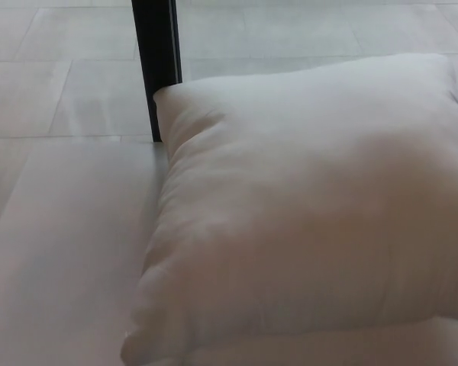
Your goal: The robot uses its left hand to press on the left side of the pillow kept in the middle of the desk and uses its right hand to lift up and the right side of the pillow and turn it over
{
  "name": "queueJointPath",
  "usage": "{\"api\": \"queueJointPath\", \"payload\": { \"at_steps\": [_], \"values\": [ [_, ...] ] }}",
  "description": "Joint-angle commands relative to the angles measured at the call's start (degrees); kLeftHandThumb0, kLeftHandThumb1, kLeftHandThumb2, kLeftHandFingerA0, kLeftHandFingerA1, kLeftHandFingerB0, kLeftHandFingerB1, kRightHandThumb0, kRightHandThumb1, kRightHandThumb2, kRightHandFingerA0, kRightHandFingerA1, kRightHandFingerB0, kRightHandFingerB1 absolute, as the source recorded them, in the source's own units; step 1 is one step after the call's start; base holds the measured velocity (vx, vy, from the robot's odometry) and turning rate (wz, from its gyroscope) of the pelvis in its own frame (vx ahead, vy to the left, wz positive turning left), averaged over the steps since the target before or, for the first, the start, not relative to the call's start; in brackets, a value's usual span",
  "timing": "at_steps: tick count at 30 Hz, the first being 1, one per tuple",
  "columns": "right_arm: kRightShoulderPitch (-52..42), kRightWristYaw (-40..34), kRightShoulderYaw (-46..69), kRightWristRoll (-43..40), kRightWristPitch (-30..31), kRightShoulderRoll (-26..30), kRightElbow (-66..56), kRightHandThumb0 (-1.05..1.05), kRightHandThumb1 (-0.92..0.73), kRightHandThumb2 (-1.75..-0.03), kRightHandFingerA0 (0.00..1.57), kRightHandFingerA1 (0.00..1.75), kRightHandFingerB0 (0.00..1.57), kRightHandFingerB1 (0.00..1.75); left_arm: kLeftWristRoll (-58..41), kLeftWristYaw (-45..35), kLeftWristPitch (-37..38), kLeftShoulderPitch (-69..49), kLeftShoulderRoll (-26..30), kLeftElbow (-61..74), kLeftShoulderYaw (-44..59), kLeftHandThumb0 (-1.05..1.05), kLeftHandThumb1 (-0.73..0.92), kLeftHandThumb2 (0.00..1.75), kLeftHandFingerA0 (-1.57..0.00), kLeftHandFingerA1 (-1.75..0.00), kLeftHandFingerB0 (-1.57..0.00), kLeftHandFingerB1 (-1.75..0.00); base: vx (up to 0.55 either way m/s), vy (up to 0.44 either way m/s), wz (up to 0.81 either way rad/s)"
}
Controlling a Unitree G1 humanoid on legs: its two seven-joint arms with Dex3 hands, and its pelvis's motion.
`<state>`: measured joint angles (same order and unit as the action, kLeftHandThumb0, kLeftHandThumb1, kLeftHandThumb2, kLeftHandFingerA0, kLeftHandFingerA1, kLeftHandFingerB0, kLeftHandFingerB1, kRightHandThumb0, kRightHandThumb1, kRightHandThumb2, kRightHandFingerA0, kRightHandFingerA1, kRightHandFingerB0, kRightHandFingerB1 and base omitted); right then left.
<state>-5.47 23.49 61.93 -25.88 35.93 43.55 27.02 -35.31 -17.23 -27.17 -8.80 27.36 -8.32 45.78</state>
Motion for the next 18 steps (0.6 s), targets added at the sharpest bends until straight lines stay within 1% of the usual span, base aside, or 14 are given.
{"api": "queueJointPath", "payload": {
  "at_steps": [1, 2, 3, 5, 6, 7, 8, 9, 11, 12, 13, 15, 16, 18],
  "values": [
    [-11.9, 3.9, 16.0, -6.9, -13.9, 5.1, 23.9, -0.93, -0.52, -0.91, 0.47, 1.02, 0.03, 0.64, -6.0, -12.5, -0.4, -9.5, 3.6, -13.7, 9.5, -0.86, 0.23, 0.64, -0.89, -0.53, -0.66, -0.56, 0.00, 0.000, 0.00],
    [-11.9, 2.6, 15.8, -6.7, -15.9, 5.1, 26.6, -0.91, -0.52, -0.92, 0.46, 1.05, 0.02, 0.63, -6.2, -13.2, -0.6, -10.4, 3.0, -14.7, 9.6, -0.82, 0.23, 0.65, -0.84, -0.59, -0.64, -0.61, 0.00, 0.000, 0.00],
    [-11.7, 1.1, 15.9, -6.8, -17.4, 5.0, 28.6, -0.85, -0.51, -0.98, 0.66, 1.19, 0.00, 0.50, -6.5, -13.6, -1.1, -10.9, 2.2, -15.6, 9.5, -0.80, 0.21, 0.62, -0.84, -0.61, -0.61, -0.65, 0.00, 0.000, 0.00],
    [-11.3, -1.7, 15.9, -6.8, -20.6, 3.9, 31.9, -0.85, -0.52, -1.00, 0.62, 1.16, 0.00, 0.46, -6.3, -14.0, -1.2, -12.4, 0.6, -17.5, 8.6, -0.86, 0.21, 0.59, -0.75, -0.67, -0.59, -0.67, 0.00, 0.000, 0.00],
    [-10.7, -2.8, 16.4, -7.6, -22.6, 2.6, 33.7, -1.03, -0.68, -0.60, 0.23, 1.49, 0.00, 0.88, -5.2, -15.0, 0.6, -13.2, -0.3, -20.3, 7.8, -0.80, 0.22, 0.61, -0.77, -0.73, -0.56, -0.79, 0.00, 0.000, 0.00],
    [-9.4, -5.7, 17.5, -8.9, -25.6, 0.5, 36.2, -1.02, -0.50, -0.99, 0.55, 1.27, 0.10, 0.73, -3.6, -16.2, 3.0, -14.5, -1.6, -24.3, 6.5, -0.76, 0.20, 0.62, -0.73, -0.75, -0.55, -0.81, 0.00, 0.000, 0.00],
    [-8.7, -8.0, 18.3, -9.5, -27.2, -0.2, 37.6, -1.02, -0.50, -0.99, 0.55, 1.27, 0.10, 0.73, -2.8, -16.6, 3.7, -15.5, -2.2, -26.1, 5.9, -0.76, 0.20, 0.62, -0.73, -0.75, -0.55, -0.81, 0.00, 0.000, 0.00],
    [-9.1, -7.6, 18.1, -9.4, -27.4, -0.1, 38.4, -1.05, -0.66, -0.68, 0.46, 1.63, 0.02, 0.80, -2.5, -16.8, 4.3, -16.4, -2.6, -26.8, 5.7, -0.76, 0.20, 0.62, -0.74, -0.78, -0.57, -0.83, 0.00, 0.000, 0.00],
    [-8.5, -9.9, 18.0, -9.2, -29.1, -0.9, 40.5, -1.04, -0.68, -0.68, 0.49, 1.61, 0.06, 0.79, -1.1, -15.6, 5.7, -18.0, -3.8, -28.6, 4.6, -0.79, 0.19, 0.61, -0.78, -0.78, -0.60, -0.85, 0.00, 0.000, 0.00],
    [-9.7, -9.9, 17.8, -9.0, -28.9, -0.8, 41.9, -1.05, -0.68, -0.68, 0.45, 1.64, 0.00, 0.72, 0.0, -15.8, 6.8, -19.5, -4.2, -30.0, 3.9, -0.81, 0.19, 0.63, -0.70, -0.84, -0.59, -0.87, 0.00, 0.000, 0.00],
    [-9.3, -13.0, 17.8, -9.1, -30.1, -1.5, 44.3, -1.02, -0.65, -0.66, 0.46, 1.58, 0.05, 0.65, 1.8, -14.3, 8.7, -21.7, -5.5, -32.0, 3.0, -0.81, 0.19, 0.69, -0.78, -0.90, -0.65, -0.90, 0.00, 0.000, 0.00],
    [-9.4, -13.0, 17.7, -9.2, -30.1, -1.8, 45.3, -1.03, -0.66, -0.67, 0.48, 1.60, 0.02, 0.57, 3.0, -13.6, 11.3, -21.5, -5.9, -33.4, 1.9, -0.79, 0.16, 0.70, -0.69, -0.93, -0.64, -0.90, 0.00, 0.000, 0.00],
    [-9.7, -13.9, 16.7, -8.2, -30.9, -2.6, 46.1, -1.02, -0.71, -0.63, 0.75, 1.45, 0.00, 0.41, 5.5, -13.4, 13.9, -22.3, -5.1, -37.4, 0.0, -0.77, 0.19, 0.73, -0.70, -0.93, -0.64, -0.89, 0.00, 0.000, 0.00],
    [-9.4, -15.3, 16.1, -7.8, -31.5, -2.9, 47.1, -1.00, -0.72, -0.65, 0.71, 1.49, 0.02, 0.50, 7.3, -13.0, 16.1, -22.2, -4.3, -42.0, -2.1, -0.77, 0.16, 0.70, -0.70, -0.93, -0.67, -0.90, 0.00, 0.000, 0.00]
  ]
}}
